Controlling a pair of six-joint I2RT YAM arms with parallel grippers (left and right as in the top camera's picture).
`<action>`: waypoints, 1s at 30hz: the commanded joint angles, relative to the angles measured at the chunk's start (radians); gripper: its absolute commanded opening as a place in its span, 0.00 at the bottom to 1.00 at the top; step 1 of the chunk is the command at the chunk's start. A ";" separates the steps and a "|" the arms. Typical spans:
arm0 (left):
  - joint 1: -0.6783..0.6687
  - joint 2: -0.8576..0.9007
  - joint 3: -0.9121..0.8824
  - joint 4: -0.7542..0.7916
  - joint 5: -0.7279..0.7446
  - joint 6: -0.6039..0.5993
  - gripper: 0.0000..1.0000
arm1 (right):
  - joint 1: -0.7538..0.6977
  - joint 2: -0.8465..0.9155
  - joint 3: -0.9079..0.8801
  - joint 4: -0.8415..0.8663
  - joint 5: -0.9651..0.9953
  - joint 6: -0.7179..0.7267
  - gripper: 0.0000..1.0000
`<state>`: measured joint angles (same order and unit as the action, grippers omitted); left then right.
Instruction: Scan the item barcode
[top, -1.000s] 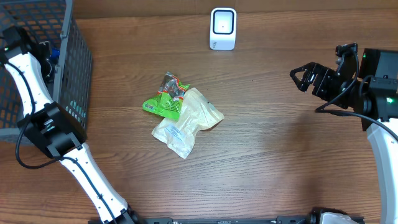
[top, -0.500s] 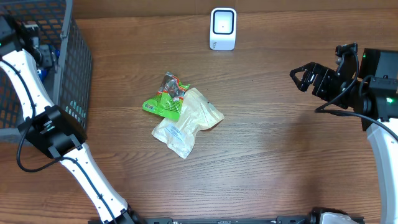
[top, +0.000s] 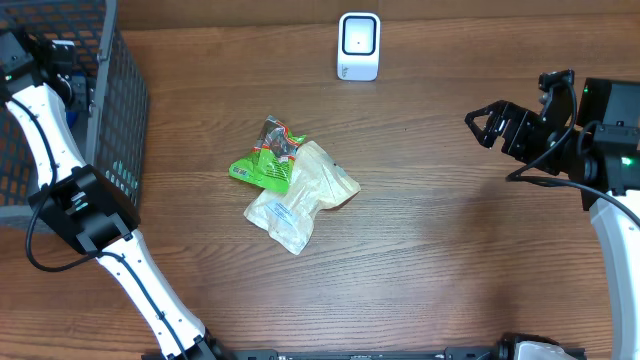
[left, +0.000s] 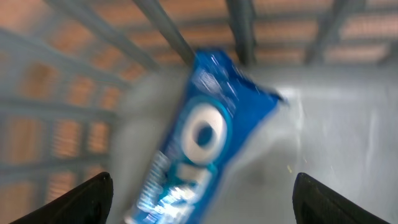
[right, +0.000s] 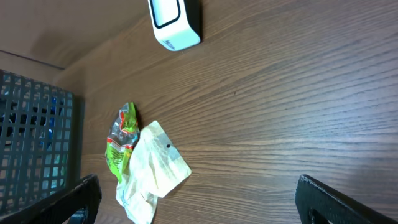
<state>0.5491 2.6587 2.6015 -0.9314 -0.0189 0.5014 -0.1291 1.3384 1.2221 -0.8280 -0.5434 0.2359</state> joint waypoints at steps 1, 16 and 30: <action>-0.003 0.103 -0.022 0.001 0.019 0.013 0.83 | 0.006 -0.001 0.029 -0.004 -0.009 0.005 1.00; 0.003 0.165 -0.022 -0.102 0.021 -0.233 0.41 | 0.006 -0.001 0.029 -0.016 -0.009 0.004 1.00; 0.028 0.079 0.110 -0.044 0.065 -0.058 0.34 | 0.006 -0.001 0.029 -0.019 -0.009 0.004 1.00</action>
<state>0.5587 2.6736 2.6881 -1.0027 0.0269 0.3473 -0.1291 1.3384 1.2221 -0.8482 -0.5438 0.2356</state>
